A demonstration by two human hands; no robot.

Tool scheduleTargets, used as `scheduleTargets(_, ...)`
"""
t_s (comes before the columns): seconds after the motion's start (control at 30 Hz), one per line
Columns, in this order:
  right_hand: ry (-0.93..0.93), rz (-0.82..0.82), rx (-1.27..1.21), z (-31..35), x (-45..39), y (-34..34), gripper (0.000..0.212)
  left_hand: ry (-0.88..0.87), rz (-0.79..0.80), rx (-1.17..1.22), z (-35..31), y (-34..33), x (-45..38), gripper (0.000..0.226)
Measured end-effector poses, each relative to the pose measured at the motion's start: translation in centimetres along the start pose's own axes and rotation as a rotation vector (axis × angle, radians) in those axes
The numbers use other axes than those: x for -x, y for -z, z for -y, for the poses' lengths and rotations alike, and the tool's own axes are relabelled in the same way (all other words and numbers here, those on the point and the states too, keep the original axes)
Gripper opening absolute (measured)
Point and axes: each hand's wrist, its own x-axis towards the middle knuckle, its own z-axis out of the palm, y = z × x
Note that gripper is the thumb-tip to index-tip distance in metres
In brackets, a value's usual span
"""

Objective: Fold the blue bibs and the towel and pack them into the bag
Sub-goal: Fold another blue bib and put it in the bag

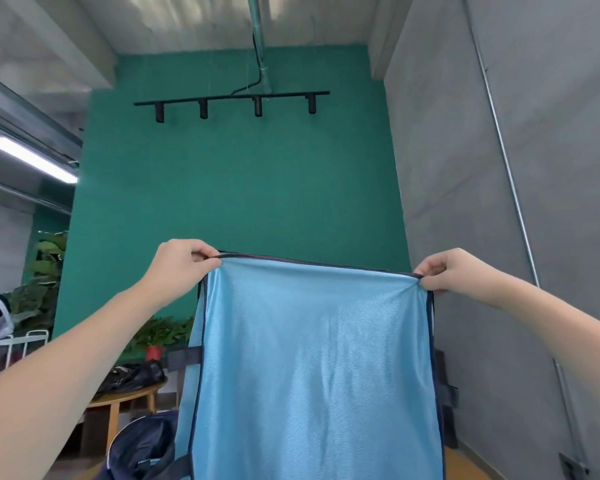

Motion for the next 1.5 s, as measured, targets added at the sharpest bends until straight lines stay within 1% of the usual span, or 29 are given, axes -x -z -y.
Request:
scheduleTargets(0.17,-0.070,-0.054,-0.023,-0.5,-0.9,0.4,0.012,0.064,0.052,0.093,0.1,0.3,-0.3,0.005)
scheduleTargets(0.33,-0.067,-0.143,-0.019,-0.4,-1.9,0.3,0.005,0.107,0.087,0.156,0.2,0.4,-0.8,0.009)
scheduleTargets(0.47,-0.077,-0.173,-0.134,-0.3,-2.4,0.0,0.011,0.090,0.069,0.154,0.0,0.3,-1.2,0.010)
scheduleTargets(0.57,-0.049,-0.228,-0.195,-0.6,-2.9,0.1,0.014,0.089,0.042,0.147,0.2,-0.2,-1.9,0.010)
scheduleTargets(0.63,-0.034,-0.255,-0.114,-1.0,-3.3,0.1,0.015,0.085,0.027,0.144,0.6,-0.7,-2.5,0.013)
scheduleTargets(0.77,-0.016,-0.272,0.218,-1.7,-4.2,-0.6,0.012,0.075,0.075,0.105,1.6,-2.0,-3.5,0.020)
scheduleTargets(0.87,-0.050,-0.275,0.273,-2.3,-5.1,-1.3,0.009,0.072,0.110,0.022,2.7,-3.3,-4.1,0.009)
scheduleTargets(0.9,-0.091,-0.262,0.261,-2.6,-5.5,-1.5,0.009,0.095,0.127,0.020,3.1,-3.8,-4.3,0.006)
scheduleTargets(0.93,-0.146,-0.243,0.196,-2.9,-6.1,-1.7,0.009,0.134,0.160,0.041,3.6,-4.5,-4.7,0.006)
scheduleTargets(1.03,-0.304,-0.108,-0.243,-3.5,-7.5,-2.7,0.006,0.347,0.309,0.194,4.9,-6.4,-5.6,0.011)
scheduleTargets(1.07,-0.314,-0.078,-0.369,-3.9,-8.2,-3.2,0.007,0.420,0.342,0.276,5.5,-7.1,-5.9,0.014)
scheduleTargets(1.1,-0.300,-0.060,-0.436,-4.5,-8.8,-3.7,0.009,0.476,0.360,0.364,6.1,-7.9,-6.2,0.014)
scheduleTargets(1.17,-0.228,-0.050,-0.407,-6.1,-10.4,-5.0,0.016,0.518,0.367,0.490,7.7,-9.8,-6.9,0.015)
scheduleTargets(1.2,-0.197,-0.055,-0.355,-7.1,-11.2,-5.7,0.020,0.511,0.366,0.513,8.6,-11.0,-7.3,0.016)
scheduleTargets(1.27,-0.190,-0.077,-0.295,-9.2,-12.9,-7.1,0.025,0.488,0.353,0.484,10.2,-13.6,-8.2,0.022)
scheduleTargets(1.33,-0.238,-0.116,-0.298,-11.4,-14.7,-8.3,0.025,0.479,0.333,0.427,11.5,-16.6,-9.1,0.025)
scheduleTargets(1.4,-0.302,-0.151,-0.273,-13.7,-16.9,-9.4,0.025,0.489,0.331,0.398,12.4,-19.7,-10.2,0.019)
scheduleTargets(1.5,-0.398,-0.092,-0.089,-16.2,-20.7,-10.1,0.020,0.425,0.357,0.265,13.1,-23.8,-12.9,0.010)
